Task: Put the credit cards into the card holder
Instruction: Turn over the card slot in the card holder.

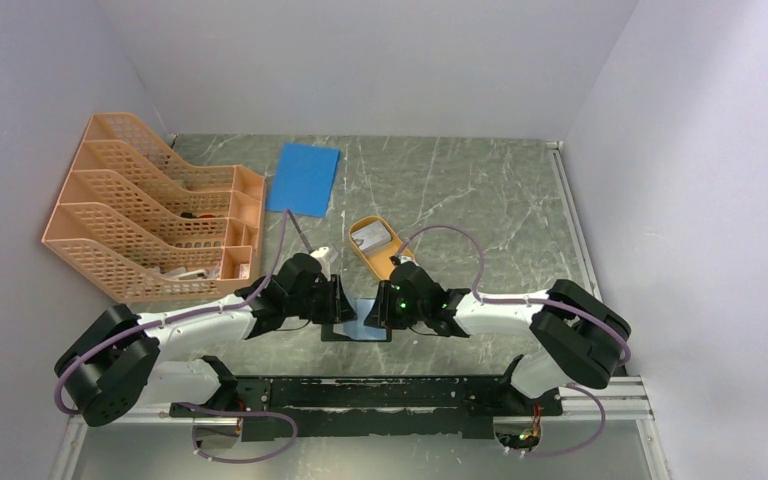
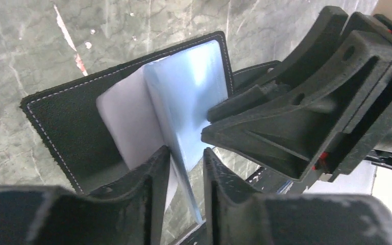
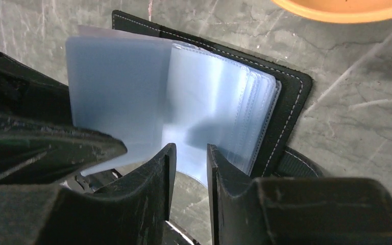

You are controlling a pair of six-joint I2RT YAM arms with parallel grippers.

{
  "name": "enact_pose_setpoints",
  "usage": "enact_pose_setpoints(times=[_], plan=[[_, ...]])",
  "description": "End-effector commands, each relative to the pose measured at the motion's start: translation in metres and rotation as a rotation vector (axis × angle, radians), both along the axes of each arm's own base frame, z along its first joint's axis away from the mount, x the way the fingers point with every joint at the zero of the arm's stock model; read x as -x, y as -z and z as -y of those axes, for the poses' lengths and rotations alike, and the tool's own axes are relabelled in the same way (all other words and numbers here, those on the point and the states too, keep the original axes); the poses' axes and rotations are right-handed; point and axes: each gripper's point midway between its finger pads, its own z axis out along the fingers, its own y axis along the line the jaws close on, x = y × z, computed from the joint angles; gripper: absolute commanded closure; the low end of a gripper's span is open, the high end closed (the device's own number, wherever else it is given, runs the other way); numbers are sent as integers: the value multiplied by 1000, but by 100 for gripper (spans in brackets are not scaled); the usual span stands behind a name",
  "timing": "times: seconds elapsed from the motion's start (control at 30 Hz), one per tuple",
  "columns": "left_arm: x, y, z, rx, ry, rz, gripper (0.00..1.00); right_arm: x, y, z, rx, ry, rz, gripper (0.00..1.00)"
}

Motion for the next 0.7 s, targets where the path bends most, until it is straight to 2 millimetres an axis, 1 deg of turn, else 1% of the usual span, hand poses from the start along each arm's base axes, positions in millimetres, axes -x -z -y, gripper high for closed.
enact_pose_setpoints(times=[0.0, 0.13, 0.23, 0.33, 0.4, 0.47, 0.53, 0.67], plan=[[-1, -21, 14, 83, 54, 40, 62, -3, 5, -4, -11, 8, 7, 67], [-1, -20, 13, 80, 56, 43, 62, -2, 9, -1, 3, 11, 3, 67], [0, -22, 16, 99, 68, 46, 60, -3, 9, 1, 12, 16, 6, 67], [0, -27, 19, 117, 77, 58, 58, -3, 7, 2, 11, 22, 10, 62], [-1, -30, 20, 126, 80, 67, 58, -4, 5, 3, 10, 26, 14, 58], [-2, -33, 21, 134, 80, 76, 58, -5, 3, 4, 13, 29, 20, 57], [-3, -32, 20, 129, 77, 76, 60, -6, 3, 4, 17, 30, 23, 57], [-4, -25, 19, 108, 71, 66, 69, -5, 3, 5, 16, 28, 21, 57]])
